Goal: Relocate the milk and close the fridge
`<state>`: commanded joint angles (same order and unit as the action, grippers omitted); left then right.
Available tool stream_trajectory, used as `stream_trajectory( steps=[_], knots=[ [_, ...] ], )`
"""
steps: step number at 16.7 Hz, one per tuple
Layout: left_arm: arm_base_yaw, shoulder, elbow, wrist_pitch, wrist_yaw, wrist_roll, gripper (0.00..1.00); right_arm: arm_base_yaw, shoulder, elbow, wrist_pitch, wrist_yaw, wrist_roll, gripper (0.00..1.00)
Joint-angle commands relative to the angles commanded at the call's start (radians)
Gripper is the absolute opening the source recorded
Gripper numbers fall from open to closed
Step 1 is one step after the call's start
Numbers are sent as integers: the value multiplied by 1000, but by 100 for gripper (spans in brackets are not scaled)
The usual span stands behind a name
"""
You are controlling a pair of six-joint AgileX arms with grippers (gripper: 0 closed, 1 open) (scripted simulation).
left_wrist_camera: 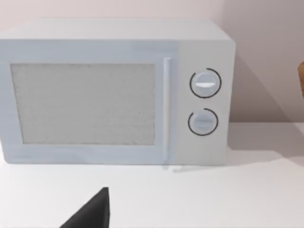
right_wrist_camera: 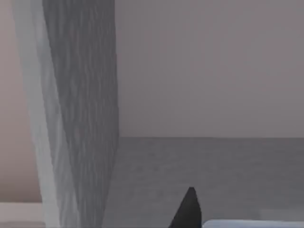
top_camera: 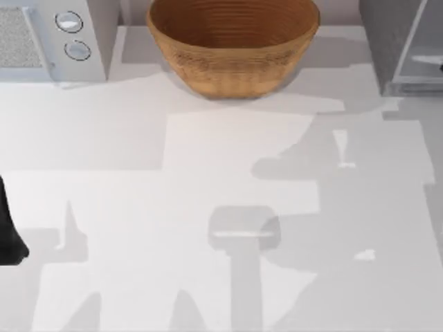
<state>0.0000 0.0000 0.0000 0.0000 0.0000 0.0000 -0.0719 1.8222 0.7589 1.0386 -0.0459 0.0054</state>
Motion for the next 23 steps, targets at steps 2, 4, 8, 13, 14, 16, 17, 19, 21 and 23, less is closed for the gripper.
stream_trajectory(
  steps=[2,4,8,13,14,16,17,19,21,23],
  knots=[
    [0,0,0,0,0,0,100,-35,117,144,-41,-33,-5,0],
    [0,0,0,0,0,0,100,-68,227,279,-85,-67,-9,0],
    [0,0,0,0,0,0,100,-117,389,470,-160,-120,-13,0],
    [0,0,0,0,0,0,100,-129,428,510,-179,-133,-14,0],
    [0,0,0,0,0,0,100,-124,424,506,-178,-131,-13,0],
    [0,0,0,0,0,0,100,-126,426,508,-178,-132,-13,0],
    [0,0,0,0,0,0,100,-127,427,509,-179,-132,-14,0],
    [0,0,0,0,0,0,100,-129,428,510,-179,-133,-14,0],
    [0,0,0,0,0,0,100,-129,428,510,-179,-133,-14,0],
    [0,0,0,0,0,0,100,-129,428,510,-179,-133,-14,15]
  ],
)
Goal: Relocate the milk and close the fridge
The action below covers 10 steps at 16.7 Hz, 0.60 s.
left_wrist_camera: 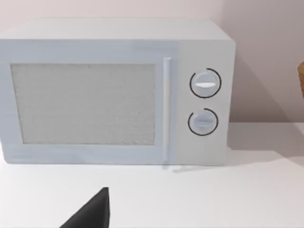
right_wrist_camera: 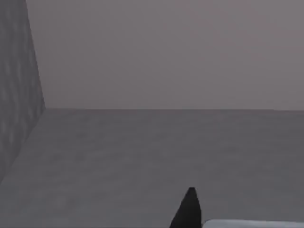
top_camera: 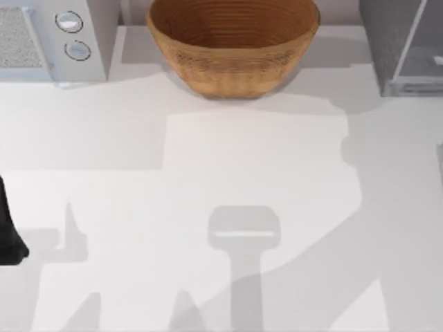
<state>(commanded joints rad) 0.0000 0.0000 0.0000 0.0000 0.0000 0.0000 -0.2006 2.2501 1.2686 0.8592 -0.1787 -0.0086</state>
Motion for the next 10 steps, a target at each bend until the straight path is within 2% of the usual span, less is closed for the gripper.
stream_trajectory(
  steps=[10],
  knots=[
    [0,0,0,0,0,0,100,0,0,0,0,0,0,90]
  ],
)
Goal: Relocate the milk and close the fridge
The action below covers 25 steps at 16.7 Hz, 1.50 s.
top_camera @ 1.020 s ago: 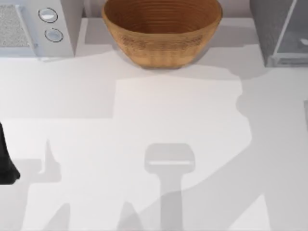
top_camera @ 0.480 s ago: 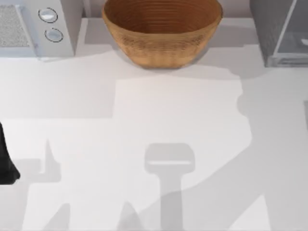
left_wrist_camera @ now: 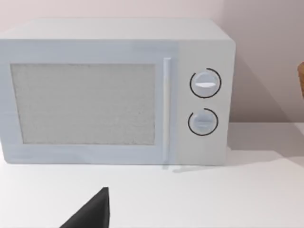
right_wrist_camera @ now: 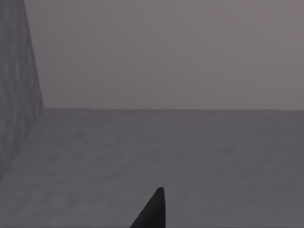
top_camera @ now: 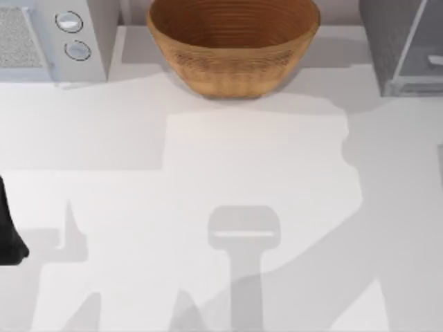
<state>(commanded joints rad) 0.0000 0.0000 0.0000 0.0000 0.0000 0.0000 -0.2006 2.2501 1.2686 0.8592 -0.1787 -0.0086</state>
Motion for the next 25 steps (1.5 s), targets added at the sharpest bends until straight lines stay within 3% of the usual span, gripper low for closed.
stream_trajectory(
  steps=[2,14,19,25],
  knots=[
    [0,0,0,0,0,0,100,0,0,0,0,0,0,100],
    [0,0,0,0,0,0,100,10,-61,-32,-25,2,9,100],
    [0,0,0,0,0,0,100,29,-368,-184,-144,26,33,100],
    [0,0,0,0,0,0,100,52,-984,-469,-354,88,40,100]
  ],
)
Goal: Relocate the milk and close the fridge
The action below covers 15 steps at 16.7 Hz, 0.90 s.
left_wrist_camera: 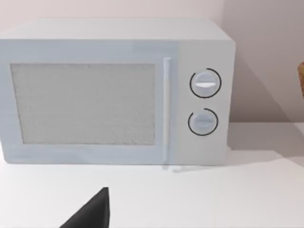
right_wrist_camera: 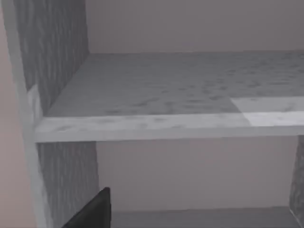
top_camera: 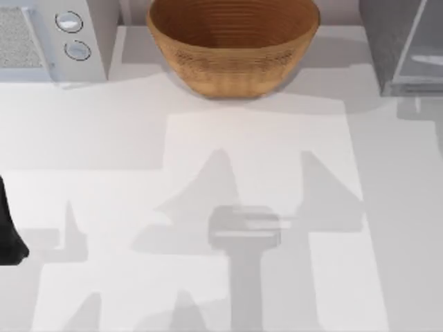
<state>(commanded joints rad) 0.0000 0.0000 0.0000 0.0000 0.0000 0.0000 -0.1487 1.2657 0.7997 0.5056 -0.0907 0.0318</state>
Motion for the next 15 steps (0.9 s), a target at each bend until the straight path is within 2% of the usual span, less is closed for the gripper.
stream_trajectory(
  steps=[9,15],
  knots=[
    [0,0,0,0,0,0,100,81,-930,-532,-345,79,-26,100],
    [0,0,0,0,0,0,100,143,-1245,-780,-494,91,-32,100]
  ],
)
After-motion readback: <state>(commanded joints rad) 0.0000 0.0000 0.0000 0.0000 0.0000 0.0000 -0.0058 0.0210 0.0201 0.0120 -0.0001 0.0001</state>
